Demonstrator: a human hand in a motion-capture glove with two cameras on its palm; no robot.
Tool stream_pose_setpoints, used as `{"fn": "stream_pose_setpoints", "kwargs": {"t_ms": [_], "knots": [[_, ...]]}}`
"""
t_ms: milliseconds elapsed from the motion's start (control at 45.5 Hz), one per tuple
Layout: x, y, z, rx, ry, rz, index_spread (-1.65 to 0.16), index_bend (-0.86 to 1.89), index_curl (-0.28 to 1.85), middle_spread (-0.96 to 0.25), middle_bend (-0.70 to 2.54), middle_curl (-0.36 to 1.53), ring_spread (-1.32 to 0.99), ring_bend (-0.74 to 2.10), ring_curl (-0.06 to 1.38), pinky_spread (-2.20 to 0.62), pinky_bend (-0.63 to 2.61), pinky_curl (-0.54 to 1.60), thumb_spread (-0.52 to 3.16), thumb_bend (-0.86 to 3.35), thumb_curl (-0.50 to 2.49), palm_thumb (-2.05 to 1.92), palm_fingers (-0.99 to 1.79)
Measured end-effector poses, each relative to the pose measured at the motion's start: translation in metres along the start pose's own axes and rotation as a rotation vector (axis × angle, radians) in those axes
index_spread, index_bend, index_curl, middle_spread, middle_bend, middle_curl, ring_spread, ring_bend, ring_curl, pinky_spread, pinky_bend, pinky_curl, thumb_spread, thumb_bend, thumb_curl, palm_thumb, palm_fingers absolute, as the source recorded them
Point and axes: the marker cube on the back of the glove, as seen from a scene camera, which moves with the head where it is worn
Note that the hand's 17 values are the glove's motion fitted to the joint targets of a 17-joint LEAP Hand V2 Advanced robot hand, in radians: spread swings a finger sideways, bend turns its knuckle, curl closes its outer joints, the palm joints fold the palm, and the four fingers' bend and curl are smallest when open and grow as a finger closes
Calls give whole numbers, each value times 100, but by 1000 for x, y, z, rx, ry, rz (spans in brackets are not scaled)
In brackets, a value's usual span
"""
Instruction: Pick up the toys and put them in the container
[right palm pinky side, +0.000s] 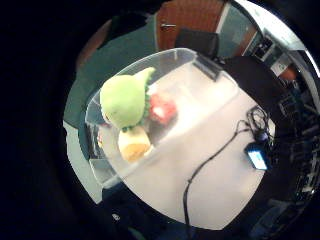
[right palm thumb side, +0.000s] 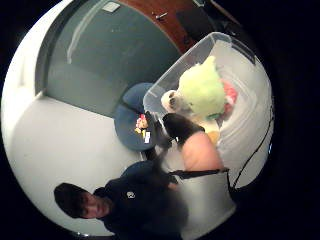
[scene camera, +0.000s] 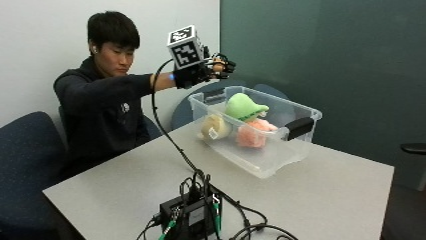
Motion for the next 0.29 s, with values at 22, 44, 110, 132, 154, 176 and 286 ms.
{"fn": "stream_pose_setpoints", "kwargs": {"t_ms": [22,44,110,132,154,176,286], "knots": [[9,6,-7,12,9,12,-35,16,84,-7,26,54,-12,35,30,-8,66,41,109,-3,70,17,-19],[20,12,-15,23,20,25,-35,17,83,-6,26,53,-12,33,29,-7,64,40,111,-3,68,17,-15],[50,34,-34,55,49,55,-34,22,82,-6,25,52,-11,29,28,-6,58,38,118,-1,65,18,-7],[57,41,-38,66,54,60,-33,23,82,-6,25,52,-11,28,28,-6,56,38,120,0,64,18,-5],[62,49,-40,77,55,63,-33,25,82,-6,24,51,-11,27,27,-5,54,37,121,0,63,19,-3],[65,57,-42,87,52,64,-32,26,81,-5,24,51,-11,26,27,-5,53,37,123,0,61,19,-1],[78,88,-48,126,23,55,-31,28,79,-6,28,51,-11,24,26,-4,47,34,129,0,57,20,8]]}}
